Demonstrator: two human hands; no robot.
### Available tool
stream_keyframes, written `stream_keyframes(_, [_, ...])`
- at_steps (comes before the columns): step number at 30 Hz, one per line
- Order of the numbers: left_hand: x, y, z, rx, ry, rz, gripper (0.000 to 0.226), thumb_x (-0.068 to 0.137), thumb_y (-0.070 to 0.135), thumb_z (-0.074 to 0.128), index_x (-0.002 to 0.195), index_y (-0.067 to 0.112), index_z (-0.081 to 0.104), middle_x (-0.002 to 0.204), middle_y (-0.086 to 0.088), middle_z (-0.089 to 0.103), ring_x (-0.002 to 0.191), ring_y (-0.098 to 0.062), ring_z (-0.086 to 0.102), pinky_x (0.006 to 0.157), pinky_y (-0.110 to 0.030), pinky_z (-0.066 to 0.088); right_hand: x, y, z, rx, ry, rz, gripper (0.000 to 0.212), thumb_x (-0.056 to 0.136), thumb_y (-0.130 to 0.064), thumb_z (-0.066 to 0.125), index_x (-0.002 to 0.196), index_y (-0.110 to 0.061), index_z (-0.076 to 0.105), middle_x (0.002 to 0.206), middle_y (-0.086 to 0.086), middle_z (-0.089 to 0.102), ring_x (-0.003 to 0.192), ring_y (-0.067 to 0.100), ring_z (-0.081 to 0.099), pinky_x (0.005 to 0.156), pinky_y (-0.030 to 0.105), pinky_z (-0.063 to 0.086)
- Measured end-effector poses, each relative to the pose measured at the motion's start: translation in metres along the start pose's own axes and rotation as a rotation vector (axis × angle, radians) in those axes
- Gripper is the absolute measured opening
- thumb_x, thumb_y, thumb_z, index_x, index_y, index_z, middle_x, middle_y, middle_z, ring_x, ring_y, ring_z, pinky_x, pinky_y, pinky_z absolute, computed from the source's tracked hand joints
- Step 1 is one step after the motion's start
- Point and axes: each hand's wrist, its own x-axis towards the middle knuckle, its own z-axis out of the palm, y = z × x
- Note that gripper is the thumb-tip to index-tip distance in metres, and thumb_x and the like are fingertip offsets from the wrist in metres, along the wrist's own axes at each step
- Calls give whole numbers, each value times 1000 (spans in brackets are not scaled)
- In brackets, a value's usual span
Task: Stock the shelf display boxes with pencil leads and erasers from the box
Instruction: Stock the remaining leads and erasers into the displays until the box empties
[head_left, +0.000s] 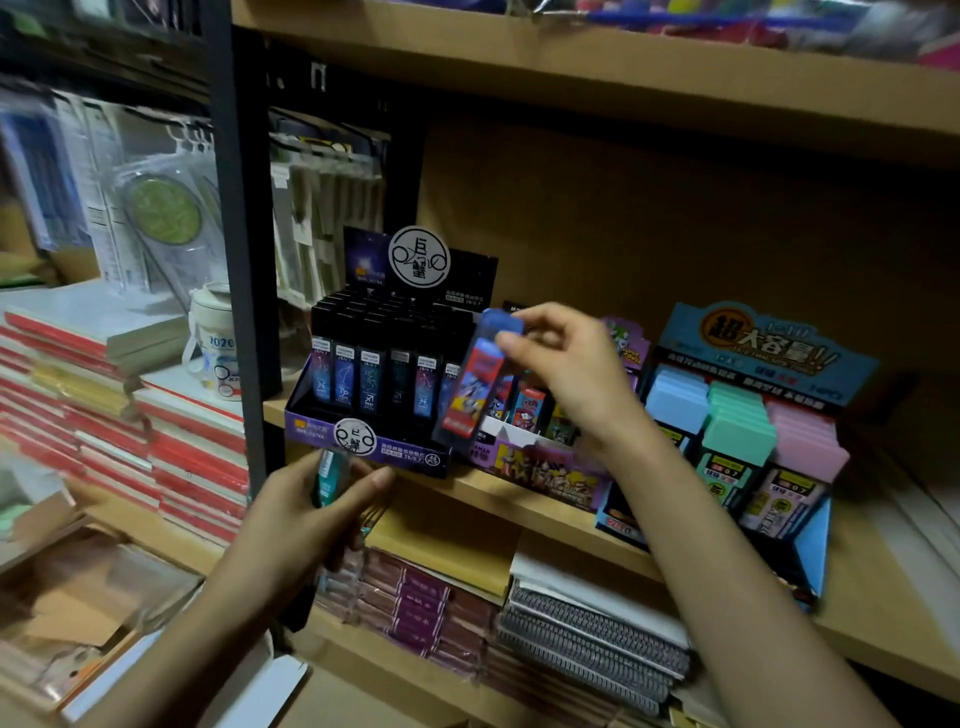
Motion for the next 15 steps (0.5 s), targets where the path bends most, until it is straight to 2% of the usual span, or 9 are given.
stream_keyframes(2, [4, -1, -4, 10, 50, 11, 30, 64, 47, 66, 79, 20, 66, 74, -22, 63, 62, -23, 59, 49, -26, 49, 8, 5, -13, -62, 151, -40, 10, 87, -12, 64, 88, -21, 61, 85, -2, 63, 81, 9, 61, 71, 20, 49])
stream_keyframes(4, [7, -4, -6, -38, 75, 12, 31, 68, 48, 66, 84, 22, 62, 71, -21, 59, 64, -23, 56, 53, -28, 46, 13, 11, -21, -84, 282, -66, 13, 87, -12, 64, 87, -25, 59, 85, -5, 63, 80, 5, 61, 73, 20, 51])
stream_keyframes(6, [12, -7, -4, -130, 102, -21, 30, 77, 45, 63, 90, 20, 55, 58, -9, 52, 54, -16, 51, 48, -24, 41, 17, 17, -23, -98, 360, -80, 15, 87, -12, 64, 88, -26, 59, 85, -6, 64, 75, 0, 60, 71, 17, 52])
stream_keyframes(8, [20, -11, -2, -248, 121, -54, 14, 90, 28, 57, 89, 18, 48, 50, 4, 49, 43, -9, 44, 50, -27, 34, 18, 22, -23, -109, 378, -102, 16, 87, -12, 64, 88, -28, 59, 84, -9, 63, 74, -3, 60, 70, 14, 51])
stream_keyframes(10, [25, -16, 0, -290, 101, -57, 11, 93, 14, 54, 90, 17, 44, 49, 6, 50, 43, -11, 43, 53, -31, 30, 19, 26, -20, -155, 353, -134, 18, 87, -13, 64, 88, -30, 59, 84, -12, 61, 77, -3, 59, 71, 11, 49])
stream_keyframes(15, [21, -17, 7, -262, 45, -49, 12, 82, 27, 55, 88, 29, 45, 56, 4, 53, 51, -12, 47, 58, -33, 38, 17, 39, -9, -362, 279, -180, 16, 87, -17, 66, 103, -17, 66, 90, -12, 60, 84, 2, 56, 74, 10, 45])
